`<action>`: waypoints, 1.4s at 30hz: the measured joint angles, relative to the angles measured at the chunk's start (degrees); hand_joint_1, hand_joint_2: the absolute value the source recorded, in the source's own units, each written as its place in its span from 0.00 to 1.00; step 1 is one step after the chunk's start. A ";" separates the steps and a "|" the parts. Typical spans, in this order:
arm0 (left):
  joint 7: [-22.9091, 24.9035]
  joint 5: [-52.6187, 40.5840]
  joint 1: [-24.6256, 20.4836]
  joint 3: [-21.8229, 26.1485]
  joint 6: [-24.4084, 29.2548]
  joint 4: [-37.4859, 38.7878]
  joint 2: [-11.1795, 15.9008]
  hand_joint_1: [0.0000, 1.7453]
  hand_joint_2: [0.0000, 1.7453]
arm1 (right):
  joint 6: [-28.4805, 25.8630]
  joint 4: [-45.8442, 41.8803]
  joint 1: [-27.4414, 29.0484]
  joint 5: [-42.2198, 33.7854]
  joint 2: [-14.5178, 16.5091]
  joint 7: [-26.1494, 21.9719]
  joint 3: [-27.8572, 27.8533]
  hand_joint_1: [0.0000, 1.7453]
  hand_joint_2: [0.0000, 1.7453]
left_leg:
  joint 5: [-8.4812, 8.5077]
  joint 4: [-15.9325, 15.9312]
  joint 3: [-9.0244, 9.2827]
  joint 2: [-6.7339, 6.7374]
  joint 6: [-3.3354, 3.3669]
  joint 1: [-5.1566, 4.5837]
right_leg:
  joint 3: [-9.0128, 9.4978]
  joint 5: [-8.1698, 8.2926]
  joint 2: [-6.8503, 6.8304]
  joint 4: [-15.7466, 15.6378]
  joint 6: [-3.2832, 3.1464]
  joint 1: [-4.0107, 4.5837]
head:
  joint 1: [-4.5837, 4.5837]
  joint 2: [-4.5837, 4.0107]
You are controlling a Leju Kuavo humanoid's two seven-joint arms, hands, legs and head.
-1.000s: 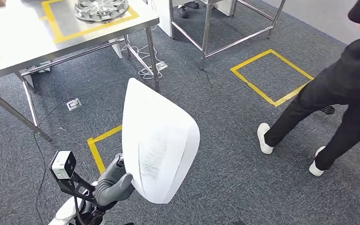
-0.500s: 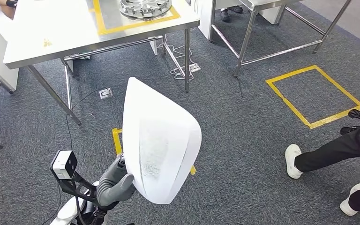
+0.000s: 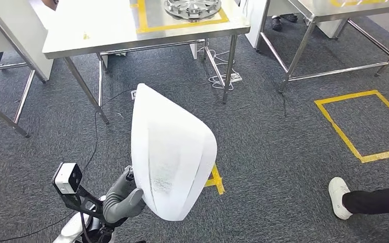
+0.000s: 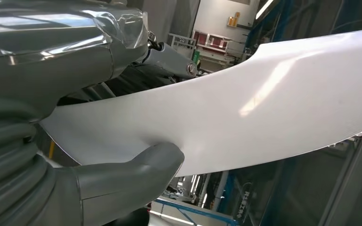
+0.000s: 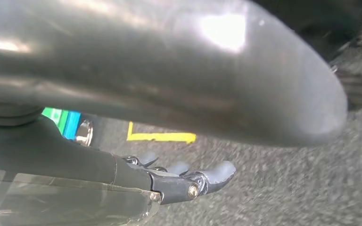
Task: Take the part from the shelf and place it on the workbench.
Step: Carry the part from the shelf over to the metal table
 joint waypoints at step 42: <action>-0.13 -0.85 -0.25 -0.16 -0.90 0.63 -0.66 1.00 1.00 | 0.08 0.10 0.49 -0.19 0.65 -0.29 -2.36 0.00 0.00 | -3.30 -1.49 5.12 -3.92 -1.06 1.02 | -5.24 4.85 5.98 1.08 2.11 -1.10 | 0.26 0.00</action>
